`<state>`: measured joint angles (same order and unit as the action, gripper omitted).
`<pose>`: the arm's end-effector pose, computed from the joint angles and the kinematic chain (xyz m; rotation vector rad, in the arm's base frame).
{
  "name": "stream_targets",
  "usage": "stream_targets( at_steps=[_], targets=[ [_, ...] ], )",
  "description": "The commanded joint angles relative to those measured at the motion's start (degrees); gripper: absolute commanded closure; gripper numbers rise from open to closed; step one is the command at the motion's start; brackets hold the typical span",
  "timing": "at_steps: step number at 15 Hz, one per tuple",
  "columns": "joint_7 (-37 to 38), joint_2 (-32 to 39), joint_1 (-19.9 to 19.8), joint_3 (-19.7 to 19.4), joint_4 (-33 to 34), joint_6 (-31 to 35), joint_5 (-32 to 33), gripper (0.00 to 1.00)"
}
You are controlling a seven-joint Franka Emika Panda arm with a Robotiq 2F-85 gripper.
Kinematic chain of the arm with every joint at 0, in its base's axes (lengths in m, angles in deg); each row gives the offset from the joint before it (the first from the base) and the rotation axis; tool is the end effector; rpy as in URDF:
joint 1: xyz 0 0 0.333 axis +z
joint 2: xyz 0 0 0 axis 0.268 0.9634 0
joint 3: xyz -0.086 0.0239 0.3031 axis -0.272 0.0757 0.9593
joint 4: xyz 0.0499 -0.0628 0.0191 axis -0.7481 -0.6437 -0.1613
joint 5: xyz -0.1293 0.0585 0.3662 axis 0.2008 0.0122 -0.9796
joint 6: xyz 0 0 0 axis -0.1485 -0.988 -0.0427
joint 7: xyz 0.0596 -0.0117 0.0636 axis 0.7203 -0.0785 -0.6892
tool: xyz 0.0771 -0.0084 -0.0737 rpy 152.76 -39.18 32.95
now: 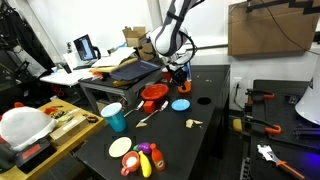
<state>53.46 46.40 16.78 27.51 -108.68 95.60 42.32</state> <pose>0.5714 -0.0622 0.1736 2.9344 -0.6620 -0.3620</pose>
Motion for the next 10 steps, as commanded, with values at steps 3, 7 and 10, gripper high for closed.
stream_targets(
  at_steps=[3, 7, 10],
  targets=[
    [-2.6, -3.2, -0.9, 0.3, -0.6, 0.0, -0.4, 1.00],
    [-3.6, -5.7, -0.3, 0.0, -1.3, -0.3, 1.5, 1.00],
    [-5.7, -5.1, 0.2, -0.5, -0.7, -0.3, 5.3, 0.73]
  ],
)
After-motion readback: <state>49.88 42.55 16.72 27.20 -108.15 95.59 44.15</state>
